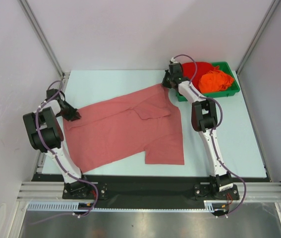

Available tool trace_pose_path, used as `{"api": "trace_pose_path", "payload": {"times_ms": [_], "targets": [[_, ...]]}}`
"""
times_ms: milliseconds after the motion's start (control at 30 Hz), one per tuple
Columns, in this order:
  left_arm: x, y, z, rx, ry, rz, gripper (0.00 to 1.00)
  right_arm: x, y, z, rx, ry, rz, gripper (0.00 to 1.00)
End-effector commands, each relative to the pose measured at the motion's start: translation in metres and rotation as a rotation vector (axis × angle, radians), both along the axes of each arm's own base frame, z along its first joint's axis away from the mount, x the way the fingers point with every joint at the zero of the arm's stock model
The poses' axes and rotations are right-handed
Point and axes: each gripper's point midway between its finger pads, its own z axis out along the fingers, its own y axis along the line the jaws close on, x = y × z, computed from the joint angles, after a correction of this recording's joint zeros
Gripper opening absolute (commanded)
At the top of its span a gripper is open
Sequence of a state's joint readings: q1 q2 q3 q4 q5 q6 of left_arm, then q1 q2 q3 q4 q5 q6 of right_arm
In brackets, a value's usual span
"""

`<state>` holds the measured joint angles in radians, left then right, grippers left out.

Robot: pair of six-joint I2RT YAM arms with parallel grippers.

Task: Fold and stack the t-shirts
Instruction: Fold the tshirt

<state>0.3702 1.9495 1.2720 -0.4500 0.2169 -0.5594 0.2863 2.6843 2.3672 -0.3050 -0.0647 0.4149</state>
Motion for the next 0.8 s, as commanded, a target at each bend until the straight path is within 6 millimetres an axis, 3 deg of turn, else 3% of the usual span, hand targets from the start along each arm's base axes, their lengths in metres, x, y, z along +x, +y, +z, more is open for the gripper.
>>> {"api": "trace_pose_path", "payload": {"times_ms": [0, 33, 67, 100, 167, 200, 267, 300, 333, 400, 433, 467, 500, 533, 567, 600, 633, 667, 700, 767], "targets": [[-0.011, 0.024, 0.002, 0.082, 0.026, 0.054, 0.23, 0.004, -0.006, 0.013, -0.035, -0.018, 0.001, 0.00], [-0.013, 0.022, 0.007, 0.083, 0.015, 0.053, 0.24, 0.004, -0.004, 0.021, -0.037, -0.035, 0.013, 0.00], [-0.011, 0.022, 0.027, 0.111, -0.036, 0.046, 0.26, 0.004, -0.002, 0.030, -0.058, -0.054, 0.036, 0.02], [-0.012, 0.023, 0.040, 0.138, -0.062, 0.041, 0.28, 0.002, 0.006, 0.054, -0.061, -0.093, 0.054, 0.03], [-0.022, 0.018, 0.055, 0.208, -0.072, 0.022, 0.43, -0.003, 0.014, 0.084, -0.084, -0.138, 0.081, 0.11], [-0.025, 0.019, 0.084, 0.265, -0.131, 0.033, 0.46, -0.006, 0.016, 0.115, -0.115, -0.190, 0.090, 0.15], [-0.041, 0.005, 0.097, 0.308, -0.150, 0.016, 0.57, -0.024, 0.032, 0.144, -0.158, -0.216, 0.115, 0.27], [-0.049, -0.001, 0.121, 0.336, -0.209, 0.017, 0.61, -0.030, 0.031, 0.154, -0.204, -0.227, 0.108, 0.31], [-0.060, -0.010, 0.123, 0.338, -0.215, 0.006, 0.64, -0.049, 0.040, 0.188, -0.212, -0.253, 0.121, 0.35], [-0.077, -0.032, 0.148, 0.349, -0.277, -0.018, 0.65, -0.071, 0.040, 0.202, -0.244, -0.239, 0.100, 0.44], [-0.088, -0.040, 0.145, 0.339, -0.275, -0.028, 0.65, -0.094, 0.043, 0.227, -0.230, -0.240, 0.107, 0.48], [-0.094, -0.054, 0.148, 0.322, -0.290, -0.048, 0.65, -0.112, 0.042, 0.215, -0.237, -0.184, 0.114, 0.50], [-0.102, -0.061, 0.151, 0.316, -0.305, -0.050, 0.65, -0.128, 0.043, 0.217, -0.228, -0.164, 0.118, 0.52], [-0.119, -0.068, 0.151, 0.308, -0.308, -0.050, 0.65, -0.144, 0.046, 0.212, -0.221, -0.142, 0.129, 0.54], [-0.127, -0.077, 0.152, 0.287, -0.321, -0.051, 0.65, -0.179, 0.047, 0.220, -0.224, -0.135, 0.156, 0.56], [-0.136, -0.082, 0.149, 0.275, -0.319, -0.052, 0.65, -0.193, 0.042, 0.214, -0.245, -0.118, 0.136, 0.58], [-0.150, -0.087, 0.148, 0.262, -0.337, -0.051, 0.65, -0.211, 0.038, 0.217, -0.243, -0.108, 0.132, 0.59], [-0.157, -0.090, 0.148, 0.246, -0.345, -0.039, 0.64, -0.234, 0.035, 0.236, -0.220, -0.124, 0.135, 0.60], [-0.162, -0.092, 0.148, 0.239, -0.353, -0.039, 0.63, -0.253, 0.023, 0.212, -0.256, -0.061, 0.126, 0.60], [-0.175, -0.097, 0.149, 0.232, -0.372, -0.043, 0.62, -0.287, 0.007, 0.199, -0.263, 0.016, 0.121, 0.60]]}}
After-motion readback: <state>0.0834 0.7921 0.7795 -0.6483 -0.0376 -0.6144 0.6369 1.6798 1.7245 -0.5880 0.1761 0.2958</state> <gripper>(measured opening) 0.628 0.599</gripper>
